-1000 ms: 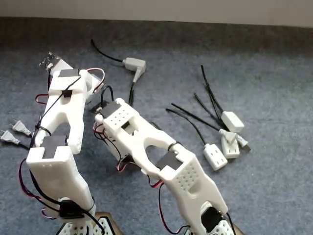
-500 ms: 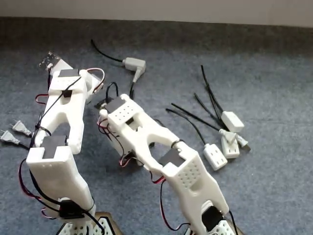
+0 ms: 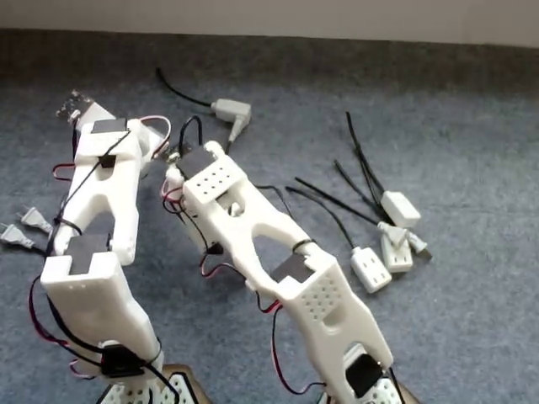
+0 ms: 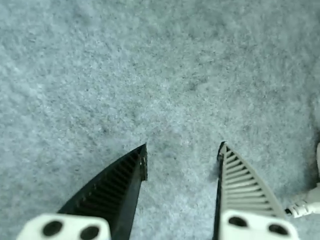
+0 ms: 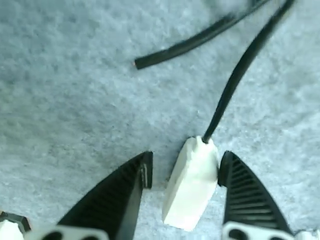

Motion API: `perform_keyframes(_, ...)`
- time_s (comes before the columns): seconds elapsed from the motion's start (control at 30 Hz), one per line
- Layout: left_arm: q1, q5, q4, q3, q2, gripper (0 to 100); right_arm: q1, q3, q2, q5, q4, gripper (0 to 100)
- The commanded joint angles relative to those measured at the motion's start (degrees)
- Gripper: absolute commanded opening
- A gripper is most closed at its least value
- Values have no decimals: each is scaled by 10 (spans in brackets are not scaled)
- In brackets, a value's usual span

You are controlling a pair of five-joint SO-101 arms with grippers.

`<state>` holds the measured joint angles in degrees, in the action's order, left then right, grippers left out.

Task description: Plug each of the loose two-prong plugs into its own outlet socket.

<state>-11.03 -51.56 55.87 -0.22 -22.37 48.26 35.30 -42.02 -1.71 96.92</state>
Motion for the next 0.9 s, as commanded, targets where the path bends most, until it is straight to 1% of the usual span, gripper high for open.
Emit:
perform_keyframes(0.0, -3, -4, -7, -3, 31, 231, 58, 36, 12, -4, 3, 214)
perform_keyframes(0.1, -3, -4, -7, -3, 31, 231, 72, 36, 12, -4, 3, 214)
perform_keyframes(0.33, -3, -4, -7, -3, 31, 231, 78, 43, 17, -4, 5, 214)
perform_keyframes(0.5, -3, -4, -7, -3, 31, 231, 92, 107, 15, -4, 37, 214)
perform_keyframes(0.6, -3, -4, -7, -3, 31, 231, 94, 145, 15, -4, 39, 214)
perform_keyframes(0.73, -24, -4, -11, -7, 31, 231, 69, 153, 15, -3, 40, 214)
perform_keyframes(0.87, -47, -13, -36, -2, 31, 231, 13, 158, 17, 0, 40, 214)
